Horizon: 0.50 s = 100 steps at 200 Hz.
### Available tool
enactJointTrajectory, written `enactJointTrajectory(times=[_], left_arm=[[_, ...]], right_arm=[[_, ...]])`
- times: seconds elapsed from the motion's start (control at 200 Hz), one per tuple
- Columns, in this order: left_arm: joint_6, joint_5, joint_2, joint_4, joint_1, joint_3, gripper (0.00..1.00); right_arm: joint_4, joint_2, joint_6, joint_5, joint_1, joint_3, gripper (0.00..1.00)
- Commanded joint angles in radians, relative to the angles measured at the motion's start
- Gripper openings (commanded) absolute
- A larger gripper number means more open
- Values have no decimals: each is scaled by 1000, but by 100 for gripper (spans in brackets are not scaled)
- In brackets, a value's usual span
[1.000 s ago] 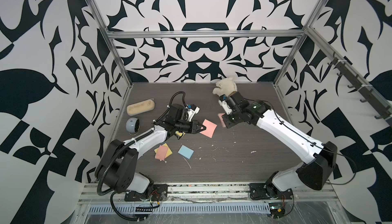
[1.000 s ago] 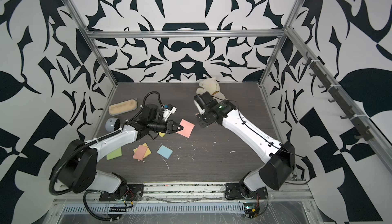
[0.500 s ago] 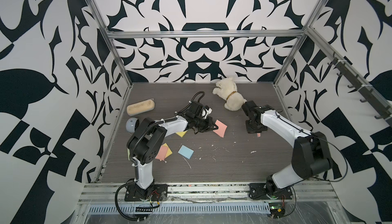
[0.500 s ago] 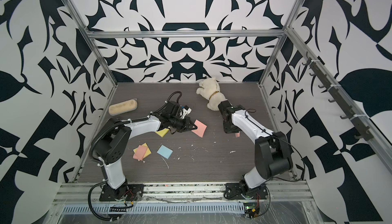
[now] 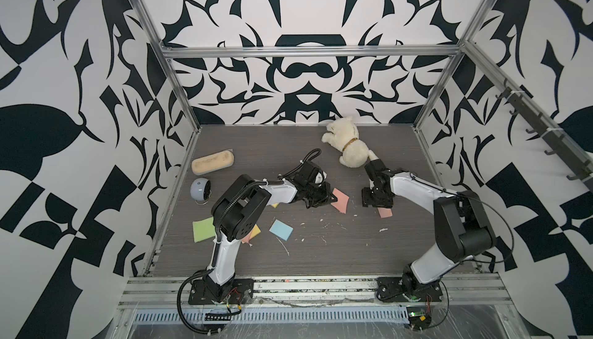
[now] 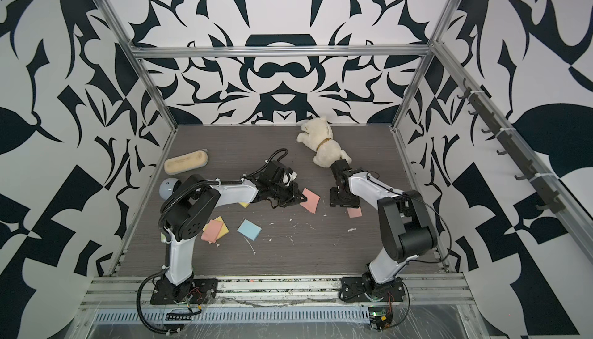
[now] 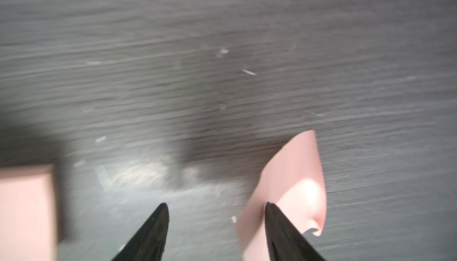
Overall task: Tear off pages from different memo pads
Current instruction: Place the memo pad at the center of the board.
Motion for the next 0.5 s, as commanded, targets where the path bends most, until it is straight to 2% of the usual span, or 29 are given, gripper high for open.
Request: enactJointTrajectory(times=[0.0, 0.285, 0.495], left_arm=[[-62, -22, 42, 79, -5, 6, 0], [-262, -78, 203, 282, -11, 59, 0], [-253, -79, 305, 211, -13, 190, 1]], right_arm=[[1, -103, 19, -85, -15, 22, 67], [-56, -230, 19, -14, -20, 46, 65], [-51, -272, 34, -32, -20, 31, 62]])
